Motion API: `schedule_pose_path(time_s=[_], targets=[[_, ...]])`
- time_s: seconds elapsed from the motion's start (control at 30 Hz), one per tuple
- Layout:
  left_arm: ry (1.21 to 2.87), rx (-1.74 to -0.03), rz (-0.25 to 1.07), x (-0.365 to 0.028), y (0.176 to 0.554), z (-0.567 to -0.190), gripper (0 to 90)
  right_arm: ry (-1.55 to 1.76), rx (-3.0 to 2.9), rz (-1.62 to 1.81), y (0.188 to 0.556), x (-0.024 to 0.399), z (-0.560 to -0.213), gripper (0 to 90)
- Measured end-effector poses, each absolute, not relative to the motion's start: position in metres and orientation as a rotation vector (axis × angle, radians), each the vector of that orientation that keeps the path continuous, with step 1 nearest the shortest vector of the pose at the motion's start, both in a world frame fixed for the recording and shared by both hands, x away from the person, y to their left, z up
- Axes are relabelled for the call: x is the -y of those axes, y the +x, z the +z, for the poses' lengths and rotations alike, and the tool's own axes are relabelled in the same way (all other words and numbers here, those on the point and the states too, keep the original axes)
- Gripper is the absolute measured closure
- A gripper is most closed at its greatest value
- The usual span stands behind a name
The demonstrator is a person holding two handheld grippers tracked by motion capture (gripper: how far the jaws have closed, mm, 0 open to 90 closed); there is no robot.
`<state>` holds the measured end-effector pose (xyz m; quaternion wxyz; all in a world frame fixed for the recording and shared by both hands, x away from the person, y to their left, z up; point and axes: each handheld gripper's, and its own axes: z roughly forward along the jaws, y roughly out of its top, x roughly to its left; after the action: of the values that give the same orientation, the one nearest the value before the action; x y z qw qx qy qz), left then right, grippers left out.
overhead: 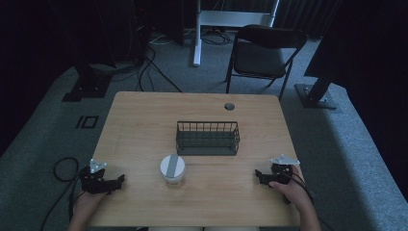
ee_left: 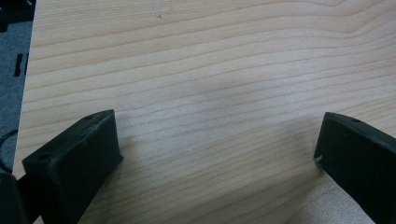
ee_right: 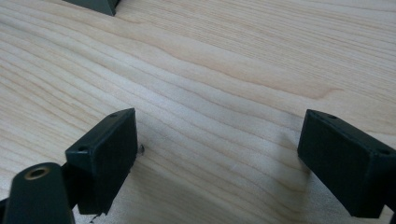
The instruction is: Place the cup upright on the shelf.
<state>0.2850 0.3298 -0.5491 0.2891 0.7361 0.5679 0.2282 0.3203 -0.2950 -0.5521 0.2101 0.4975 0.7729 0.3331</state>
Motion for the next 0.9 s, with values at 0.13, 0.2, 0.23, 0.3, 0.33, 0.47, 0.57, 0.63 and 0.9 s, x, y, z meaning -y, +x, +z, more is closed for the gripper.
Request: schedule_pose_path(time_s=[0.13,0.2,0.23,0.3,0.33,0.47,0.57,0.63,0.9], targets=[[1.964,-1.516,0.609,-0.3298,0.285,-0.5491,0.2,1.383,-2.149,0.926,0.3203,0.2949,-0.5521,11.7],[1.965,-1.516,0.609,-0.3299,0.285,-0.5491,0.2,1.383,-2.149,0.926,0.3203,0.2949,-0.5521,11.7],[1.965,-1.516,0.609,-0.3298,0.285,-0.5492,0.2,1.383,-2.149,0.926,0.3203,0.295,-0.5521,11.7],[1.964,-1.516,0.609,-0.3298,0.285,-0.5492,0.2,1.383,-2.149,0.926,0.3203,0.2949,-0.5521,11.7],[1.964,-1.516,0.609,-0.3298,0.2849,-0.5492,0.2,1.383,-2.149,0.926,0.3203,0.2949,-0.5521,11.8],[1.964,-1.516,0.609,-0.3298,0.2849,-0.5492,0.2,1.38,-2.149,0.928,0.3202,0.2949,-0.5522,12.1],[1.963,-1.516,0.609,-0.3298,0.2849,-0.5492,0.2,1.373,-2.151,0.931,0.3193,0.2946,-0.552,13.3],[1.963,-1.516,0.609,-0.3297,0.285,-0.5492,0.2,1.371,-2.153,0.932,0.319,0.2943,-0.5519,13.3],[1.963,-1.516,0.609,-0.3297,0.2849,-0.5492,0.2,1.352,-2.175,0.952,0.3183,0.2901,-0.5518,13.0]])
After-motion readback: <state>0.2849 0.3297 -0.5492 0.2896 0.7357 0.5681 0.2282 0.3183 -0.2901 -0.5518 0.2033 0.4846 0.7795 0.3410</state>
